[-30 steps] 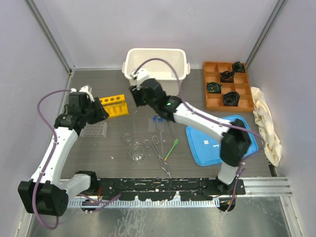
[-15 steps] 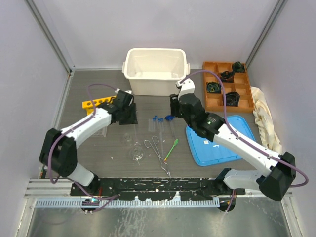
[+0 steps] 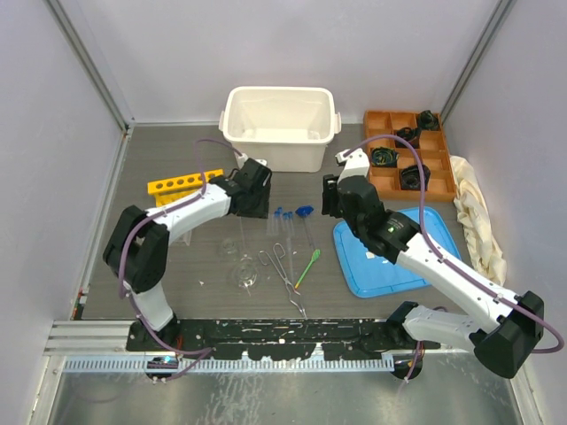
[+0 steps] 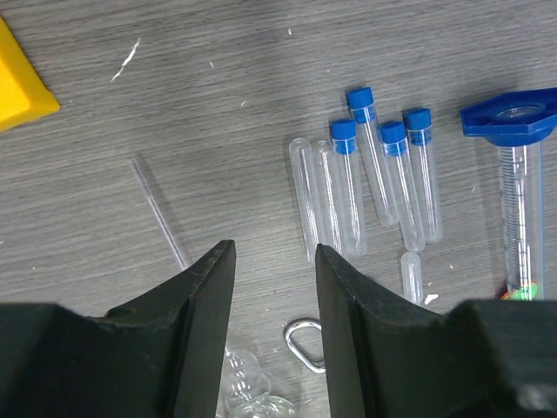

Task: Organize the chemistry lab equipment
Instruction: Pick up the test tube at the center of the board.

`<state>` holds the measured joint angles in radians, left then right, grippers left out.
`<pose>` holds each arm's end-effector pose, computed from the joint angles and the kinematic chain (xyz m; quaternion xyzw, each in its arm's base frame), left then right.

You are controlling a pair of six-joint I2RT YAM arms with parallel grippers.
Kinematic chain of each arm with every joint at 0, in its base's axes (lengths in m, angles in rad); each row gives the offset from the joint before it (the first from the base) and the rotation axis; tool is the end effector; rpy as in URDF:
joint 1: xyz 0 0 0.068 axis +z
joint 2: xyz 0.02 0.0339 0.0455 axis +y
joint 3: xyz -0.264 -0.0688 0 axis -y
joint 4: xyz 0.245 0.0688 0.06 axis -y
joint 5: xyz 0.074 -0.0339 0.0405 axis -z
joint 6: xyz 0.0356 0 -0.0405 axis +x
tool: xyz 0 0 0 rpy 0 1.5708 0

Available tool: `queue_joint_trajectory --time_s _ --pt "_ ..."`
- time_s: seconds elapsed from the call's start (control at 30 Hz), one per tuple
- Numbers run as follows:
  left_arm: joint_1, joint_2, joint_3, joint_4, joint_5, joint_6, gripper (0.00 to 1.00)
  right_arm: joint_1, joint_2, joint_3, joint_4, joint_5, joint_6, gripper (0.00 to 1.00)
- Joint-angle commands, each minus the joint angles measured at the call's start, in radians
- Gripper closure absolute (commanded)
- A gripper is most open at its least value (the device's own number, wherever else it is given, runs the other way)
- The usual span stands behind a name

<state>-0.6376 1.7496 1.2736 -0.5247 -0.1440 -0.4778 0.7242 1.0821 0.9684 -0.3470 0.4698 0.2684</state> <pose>0.3013 -0.2168 0.2224 0.0562 0.9557 -0.0899 0.2745 0.1912 0.1476 0.3314 -0.0673 0.8329 0.0701 0.5449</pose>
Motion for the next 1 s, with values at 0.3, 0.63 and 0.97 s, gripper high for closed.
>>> queue_joint_trajectory --time_s 0.3,0.63,0.97 --pt "-0.031 0.084 0.038 0.044 -0.012 0.053 0.57 -0.024 0.003 -0.004 0.029 -0.019 0.015 0.45" --pt "-0.039 0.125 0.045 0.058 0.015 0.036 0.57 -0.031 0.006 -0.011 0.031 -0.023 0.015 0.46" --pt "-0.042 0.14 0.047 0.058 0.017 0.028 0.58 -0.033 0.015 -0.013 0.034 -0.026 0.014 0.45"
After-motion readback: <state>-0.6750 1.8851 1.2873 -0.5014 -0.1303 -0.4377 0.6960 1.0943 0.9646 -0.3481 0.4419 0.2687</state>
